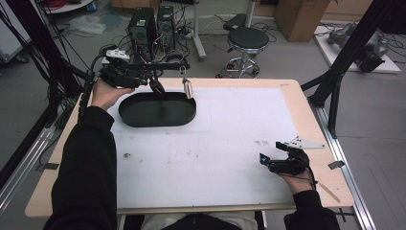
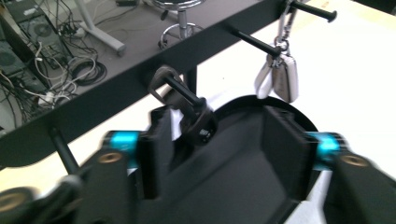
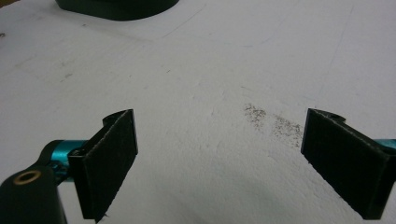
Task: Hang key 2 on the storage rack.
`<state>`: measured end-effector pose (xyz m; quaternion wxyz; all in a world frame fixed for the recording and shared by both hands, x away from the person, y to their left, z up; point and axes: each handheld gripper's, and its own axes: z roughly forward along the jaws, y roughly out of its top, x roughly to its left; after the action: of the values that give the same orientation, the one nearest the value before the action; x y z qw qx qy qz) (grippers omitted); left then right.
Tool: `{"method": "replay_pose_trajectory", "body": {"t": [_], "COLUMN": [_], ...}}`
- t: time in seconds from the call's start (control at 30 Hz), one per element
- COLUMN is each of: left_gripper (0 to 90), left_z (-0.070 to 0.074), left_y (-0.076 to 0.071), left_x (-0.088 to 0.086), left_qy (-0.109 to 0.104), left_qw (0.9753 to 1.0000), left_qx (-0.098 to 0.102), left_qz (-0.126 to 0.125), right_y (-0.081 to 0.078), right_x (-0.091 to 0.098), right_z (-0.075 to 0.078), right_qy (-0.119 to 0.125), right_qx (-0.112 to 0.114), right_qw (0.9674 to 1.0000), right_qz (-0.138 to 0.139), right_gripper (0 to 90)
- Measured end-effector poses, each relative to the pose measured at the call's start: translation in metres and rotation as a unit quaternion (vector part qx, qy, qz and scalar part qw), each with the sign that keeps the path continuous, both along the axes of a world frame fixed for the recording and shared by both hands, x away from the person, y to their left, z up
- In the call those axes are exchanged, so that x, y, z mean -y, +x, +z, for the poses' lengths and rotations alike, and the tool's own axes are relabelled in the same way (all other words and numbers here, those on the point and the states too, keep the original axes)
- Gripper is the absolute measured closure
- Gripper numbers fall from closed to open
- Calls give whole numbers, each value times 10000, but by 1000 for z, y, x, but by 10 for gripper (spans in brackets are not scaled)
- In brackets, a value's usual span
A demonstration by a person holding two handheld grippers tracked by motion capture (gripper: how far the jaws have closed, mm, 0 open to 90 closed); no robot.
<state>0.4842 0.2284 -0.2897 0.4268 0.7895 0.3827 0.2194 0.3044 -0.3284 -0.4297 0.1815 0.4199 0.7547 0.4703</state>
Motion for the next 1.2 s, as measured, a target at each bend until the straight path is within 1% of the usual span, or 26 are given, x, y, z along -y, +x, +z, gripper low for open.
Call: {"method": "replay_pose_trajectory", "body": {"t": [0.07, 0.1, 0.13, 0.17, 0.23, 0.3, 0.43, 0.47, 0.5, 0.6, 0.63, 0.83, 1.07, 1.2], "left_gripper": [242, 195, 156, 122, 100, 58, 58, 58, 58, 58, 58, 58, 58, 58], "left_z": [0, 0, -1, -2, -4, -7, -11, -11, -12, -12, -12, -18, -22, -24], "left_y": [-4, -8, -9, -11, -14, -17, -22, -24, -26, -30, -31, -37, -44, -49], "left_x": [1, 3, 3, 3, 4, 3, 1, 1, 1, 0, -1, -3, -2, -3], "left_qy": [30, 46, 11, -38, -19, -108, -97, -52, -29, -117, -117, -154, -141, -171], "left_qw": [9999, 9999, 9999, 10000, 10000, 9999, 9998, 9998, 9998, 9998, 9998, 9997, 9996, 9995], "left_qx": [82, 129, 114, 55, 21, -57, -126, -148, -133, -64, -43, -17, -9, 22], "left_qz": [52, 74, 30, -17, -70, -94, -99, -115, -117, -150, -157, -178, -264, -257], "right_y": [0, 0, 0, 1, 1, 0, 1, 1, 1, 2, 1, 2, 2, 2], "right_x": [0, 0, 0, 0, 0, 0, 0, 0, 0, -1, -1, -1, -2, -2], "right_z": [0, 0, 0, 0, 0, 0, 1, 0, 0, 0, 0, 0, -1, -1], "right_qy": [29, 32, 23, 21, 13, 28, 35, 37, 34, 28, 32, 8, -27, -34], "right_qx": [-6, -6, -10, -12, -3, 6, 12, 11, 9, 20, -22, -10, -9, -5], "right_qw": [10000, 10000, 10000, 10000, 10000, 10000, 10000, 10000, 10000, 10000, 10000, 10000, 10000, 10000], "right_qz": [-23, -21, -16, -14, -10, -19, -19, -21, -22, -26, -27, -25, -9, -21], "right_gripper": [101, 101, 101, 101, 101, 101, 101, 101, 101, 101, 101, 101, 101, 101]}}
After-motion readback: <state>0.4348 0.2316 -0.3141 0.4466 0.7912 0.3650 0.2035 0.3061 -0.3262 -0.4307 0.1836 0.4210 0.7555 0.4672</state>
